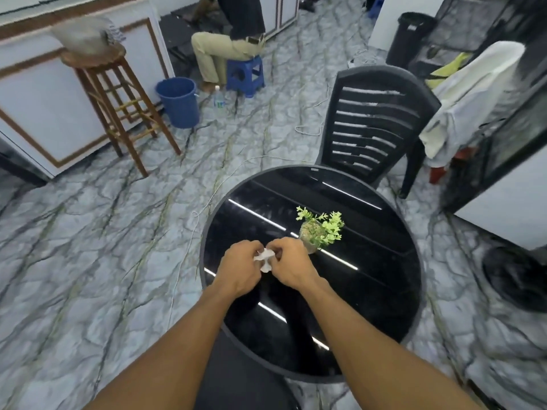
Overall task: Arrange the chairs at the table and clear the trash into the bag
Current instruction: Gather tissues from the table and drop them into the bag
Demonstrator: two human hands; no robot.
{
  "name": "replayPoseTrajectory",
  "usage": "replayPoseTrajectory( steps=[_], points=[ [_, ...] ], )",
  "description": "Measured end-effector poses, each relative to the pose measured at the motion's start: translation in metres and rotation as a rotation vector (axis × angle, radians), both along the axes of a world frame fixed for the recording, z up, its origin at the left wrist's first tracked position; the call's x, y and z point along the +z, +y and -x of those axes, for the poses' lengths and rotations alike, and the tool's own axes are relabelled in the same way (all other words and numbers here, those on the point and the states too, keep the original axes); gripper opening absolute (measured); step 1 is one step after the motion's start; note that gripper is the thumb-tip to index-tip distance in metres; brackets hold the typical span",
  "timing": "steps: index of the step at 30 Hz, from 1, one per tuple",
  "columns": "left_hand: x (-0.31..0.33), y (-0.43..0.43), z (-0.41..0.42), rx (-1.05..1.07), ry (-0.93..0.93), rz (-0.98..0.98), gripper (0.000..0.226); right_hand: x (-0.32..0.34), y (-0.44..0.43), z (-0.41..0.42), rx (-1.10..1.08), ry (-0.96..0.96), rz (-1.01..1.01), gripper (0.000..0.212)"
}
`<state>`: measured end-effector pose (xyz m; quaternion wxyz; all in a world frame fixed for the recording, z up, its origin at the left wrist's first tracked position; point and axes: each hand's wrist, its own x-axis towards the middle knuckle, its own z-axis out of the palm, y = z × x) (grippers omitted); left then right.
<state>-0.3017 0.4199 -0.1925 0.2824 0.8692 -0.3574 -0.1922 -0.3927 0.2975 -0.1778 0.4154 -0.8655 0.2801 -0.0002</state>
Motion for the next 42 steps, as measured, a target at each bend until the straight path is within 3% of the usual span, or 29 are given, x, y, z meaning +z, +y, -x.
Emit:
replayPoseTrajectory(
  steps=[3, 8, 15, 17, 20, 24, 31, 42],
  points=[
    [0.023, -0.01, 0.04, -0.078, -0.022, 0.011, 0.014, 0.018, 0.0, 0.05, -0.068, -0.051, -0.06, 0.019],
    [0.052, -0.021, 0.14, -0.213, -0.024, 0.042, 0.015, 0.046, 0.002, 0.168, -0.228, -0.064, 0.028, 0.017],
    [0.083, -0.045, 0.345, -0.485, -0.048, 0.143, 0.018, 0.072, 0.014, 0.398, -0.536, -0.111, 0.132, 0.028],
    [0.09, -0.058, 0.407, -0.579, -0.057, 0.182, 0.019, 0.077, 0.015, 0.462, -0.638, -0.127, 0.146, 0.022],
    [0.105, -0.073, 0.496, -0.754, -0.042, 0.245, 0.014, 0.09, 0.023, 0.555, -0.817, -0.15, 0.17, 0.037],
    [0.113, -0.086, 0.607, -0.981, 0.037, 0.299, 0.015, 0.105, 0.047, 0.671, -1.034, -0.143, 0.218, 0.029],
    [0.101, -0.053, 0.809, -1.42, 0.099, 0.232, 0.017, 0.102, 0.145, 0.85, -1.536, -0.051, 0.189, 0.024],
    [0.035, 0.086, 1.084, -1.916, 0.072, 0.093, 0.009, 0.045, 0.336, 1.065, -2.078, 0.01, 0.097, 0.026]
  ],
)
